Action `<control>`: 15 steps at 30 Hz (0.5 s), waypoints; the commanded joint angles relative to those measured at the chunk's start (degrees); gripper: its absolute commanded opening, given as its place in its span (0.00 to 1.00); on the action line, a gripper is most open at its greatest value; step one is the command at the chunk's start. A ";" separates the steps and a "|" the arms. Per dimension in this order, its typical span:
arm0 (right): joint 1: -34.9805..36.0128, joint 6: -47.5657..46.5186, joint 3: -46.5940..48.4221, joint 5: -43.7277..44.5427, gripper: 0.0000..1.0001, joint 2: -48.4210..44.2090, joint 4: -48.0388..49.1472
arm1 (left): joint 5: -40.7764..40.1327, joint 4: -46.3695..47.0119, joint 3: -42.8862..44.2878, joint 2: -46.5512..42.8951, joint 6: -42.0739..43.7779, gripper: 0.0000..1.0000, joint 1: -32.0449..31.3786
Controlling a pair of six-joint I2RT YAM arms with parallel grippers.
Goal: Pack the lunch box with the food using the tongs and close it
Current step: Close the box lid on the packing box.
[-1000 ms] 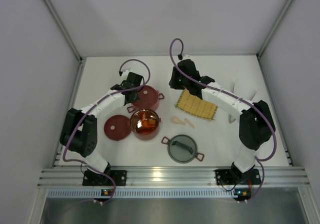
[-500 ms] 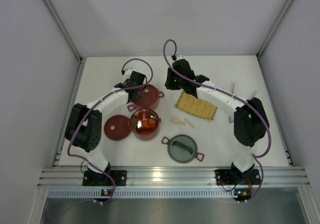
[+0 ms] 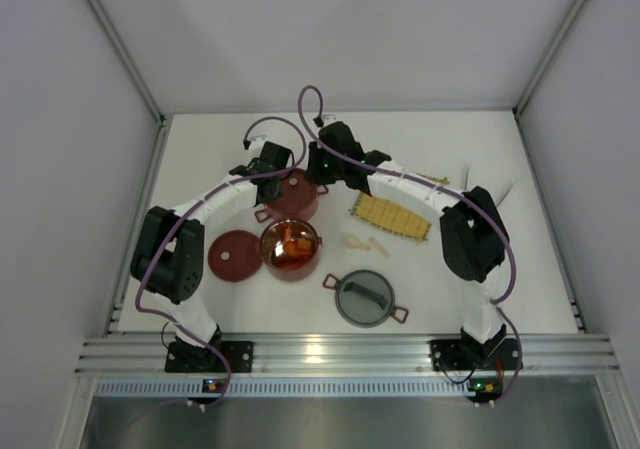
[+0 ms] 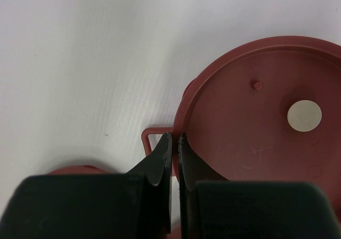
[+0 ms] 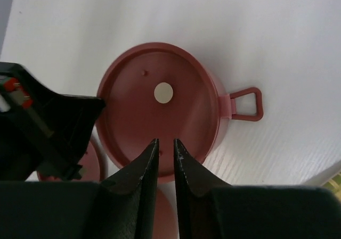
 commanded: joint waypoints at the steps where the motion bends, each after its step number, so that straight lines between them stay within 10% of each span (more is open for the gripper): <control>1: 0.93 2.18 1.32 -3.46 0.16 4.96 2.47 | -0.01 -1.84 0.82 1.42 -0.61 0.00 0.04; 15: 1.02 4.20 -1.23 -0.56 0.11 9.99 2.83 | 0.08 -2.37 1.44 1.68 -0.53 0.00 0.12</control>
